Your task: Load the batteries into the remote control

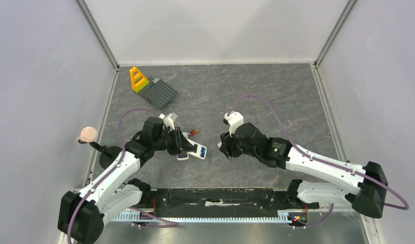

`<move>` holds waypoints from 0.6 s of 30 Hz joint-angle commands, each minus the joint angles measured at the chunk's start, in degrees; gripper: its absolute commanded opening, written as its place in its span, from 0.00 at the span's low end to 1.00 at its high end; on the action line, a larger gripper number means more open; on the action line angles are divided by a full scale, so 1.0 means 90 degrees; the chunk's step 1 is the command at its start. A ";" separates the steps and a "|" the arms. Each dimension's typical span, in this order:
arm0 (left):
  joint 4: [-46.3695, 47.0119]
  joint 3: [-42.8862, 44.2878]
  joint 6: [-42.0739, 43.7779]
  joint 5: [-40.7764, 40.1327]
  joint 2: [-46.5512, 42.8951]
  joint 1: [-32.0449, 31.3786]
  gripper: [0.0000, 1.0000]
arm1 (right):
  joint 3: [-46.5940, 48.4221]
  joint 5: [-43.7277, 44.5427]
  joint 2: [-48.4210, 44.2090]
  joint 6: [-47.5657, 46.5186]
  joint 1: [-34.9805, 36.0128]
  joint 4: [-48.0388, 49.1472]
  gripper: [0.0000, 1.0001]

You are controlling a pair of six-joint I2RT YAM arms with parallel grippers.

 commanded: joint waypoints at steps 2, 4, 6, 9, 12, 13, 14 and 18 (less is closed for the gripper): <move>0.0676 0.0597 0.0425 0.1248 0.0479 0.0002 0.02 | 0.0571 -0.1322 -0.0008 -0.2533 0.0028 -0.0634 0.06; 0.0680 0.0685 0.0528 0.1383 0.0647 0.0000 0.02 | 0.0836 -0.1408 0.0061 -0.2813 0.0034 -0.0927 0.00; 0.0689 0.0737 0.0611 0.1465 0.0785 -0.0022 0.02 | 0.1126 -0.1464 0.0216 -0.3059 0.0044 -0.1324 0.00; 0.0884 0.0723 0.0669 0.1617 0.0870 -0.0078 0.02 | 0.1455 -0.1624 0.0447 -0.3326 0.0089 -0.1654 0.01; 0.1019 0.0722 0.0643 0.1654 0.0942 -0.0153 0.02 | 0.1489 -0.1727 0.0522 -0.3393 0.0210 -0.1587 0.01; 0.1024 0.0742 0.0643 0.1688 0.0973 -0.0191 0.02 | 0.1509 -0.1727 0.0558 -0.3411 0.0261 -0.1612 0.01; 0.1030 0.0739 0.0652 0.1714 0.0981 -0.0214 0.02 | 0.1504 -0.1711 0.0580 -0.3440 0.0300 -0.1617 0.01; 0.1042 0.0691 0.0677 0.1811 0.0914 -0.0292 0.02 | 0.1397 -0.1551 0.0687 -0.3524 0.0444 -0.1480 0.00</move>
